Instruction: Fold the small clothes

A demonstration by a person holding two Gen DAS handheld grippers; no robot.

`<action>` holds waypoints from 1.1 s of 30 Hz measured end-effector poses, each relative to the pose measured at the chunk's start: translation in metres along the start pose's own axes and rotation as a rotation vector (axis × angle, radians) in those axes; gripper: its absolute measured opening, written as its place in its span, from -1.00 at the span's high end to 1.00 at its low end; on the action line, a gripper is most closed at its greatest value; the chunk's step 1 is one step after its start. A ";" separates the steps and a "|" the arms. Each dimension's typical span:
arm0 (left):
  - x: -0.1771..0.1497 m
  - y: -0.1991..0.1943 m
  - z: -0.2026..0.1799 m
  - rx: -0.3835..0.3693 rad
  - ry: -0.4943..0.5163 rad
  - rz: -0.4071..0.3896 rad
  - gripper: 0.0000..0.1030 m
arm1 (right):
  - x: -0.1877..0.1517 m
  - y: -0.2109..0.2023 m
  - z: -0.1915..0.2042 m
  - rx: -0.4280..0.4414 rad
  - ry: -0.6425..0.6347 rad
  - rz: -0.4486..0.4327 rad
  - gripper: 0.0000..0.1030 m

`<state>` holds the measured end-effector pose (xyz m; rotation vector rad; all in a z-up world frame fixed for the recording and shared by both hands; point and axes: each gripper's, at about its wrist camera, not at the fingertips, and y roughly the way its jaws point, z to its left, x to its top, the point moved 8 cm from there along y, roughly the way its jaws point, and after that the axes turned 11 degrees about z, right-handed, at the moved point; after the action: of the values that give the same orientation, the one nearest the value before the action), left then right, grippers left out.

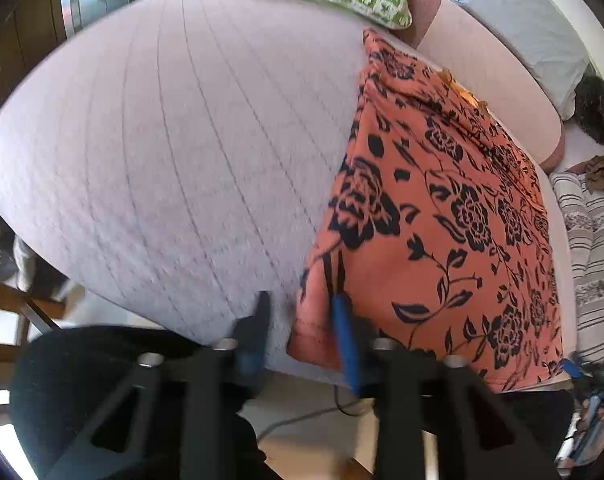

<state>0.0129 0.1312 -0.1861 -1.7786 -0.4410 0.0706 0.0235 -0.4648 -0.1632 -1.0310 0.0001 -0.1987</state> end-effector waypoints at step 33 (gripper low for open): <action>0.285 -0.043 -0.125 -0.218 0.164 -0.187 0.86 | 0.303 -0.040 0.081 0.415 -0.015 -0.206 0.81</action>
<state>0.2999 0.1182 -0.0603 -1.9299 -0.5090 -0.2617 0.3224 -0.4655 -0.0593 -0.6175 -0.1560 -0.3618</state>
